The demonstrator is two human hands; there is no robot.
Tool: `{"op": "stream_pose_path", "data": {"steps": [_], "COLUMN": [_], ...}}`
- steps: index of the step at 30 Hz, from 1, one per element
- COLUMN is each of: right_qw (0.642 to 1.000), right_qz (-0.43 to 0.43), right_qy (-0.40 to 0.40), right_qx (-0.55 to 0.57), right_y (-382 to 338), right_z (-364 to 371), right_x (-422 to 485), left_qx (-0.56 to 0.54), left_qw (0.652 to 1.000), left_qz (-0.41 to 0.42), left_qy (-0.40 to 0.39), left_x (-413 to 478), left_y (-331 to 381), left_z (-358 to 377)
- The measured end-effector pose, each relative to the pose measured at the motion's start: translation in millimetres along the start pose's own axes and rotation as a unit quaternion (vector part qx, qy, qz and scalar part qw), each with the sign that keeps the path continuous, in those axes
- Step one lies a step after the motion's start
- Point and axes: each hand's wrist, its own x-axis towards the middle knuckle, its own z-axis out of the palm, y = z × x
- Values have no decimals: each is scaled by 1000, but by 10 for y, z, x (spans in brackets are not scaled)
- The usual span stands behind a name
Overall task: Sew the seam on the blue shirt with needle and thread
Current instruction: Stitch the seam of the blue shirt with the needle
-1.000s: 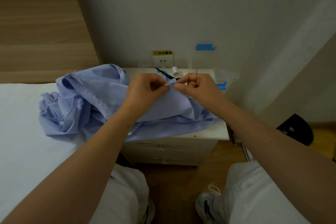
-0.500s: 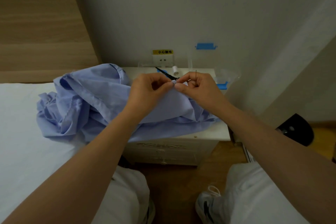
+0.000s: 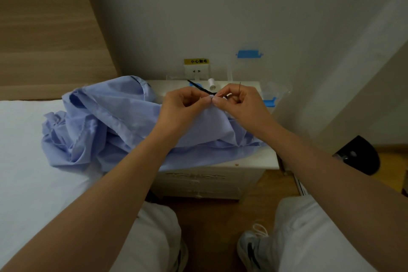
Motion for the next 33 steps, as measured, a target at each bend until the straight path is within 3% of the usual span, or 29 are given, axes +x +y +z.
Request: {"op": "stream_pose_path", "data": {"steps": [4, 10, 20, 33], "right_qw": [1000, 995, 994, 995], "right_qz": [16, 89, -61, -26], "right_qy": [-11, -18, -4, -22], "right_qx": [5, 28, -87, -89], "right_y": [-45, -91, -95, -126], "right_z": [6, 28, -2, -6], "right_x": [-15, -38, -215, -276], "left_qx": [-33, 5, -15, -11], "left_qw": [999, 999, 997, 996], "left_qz": [-14, -9, -19, -14], "left_qy": [6, 39, 69, 86], "left_x": [3, 50, 59, 55], "left_y": [-9, -42, -62, -61], "left_z": [19, 37, 65, 107]}}
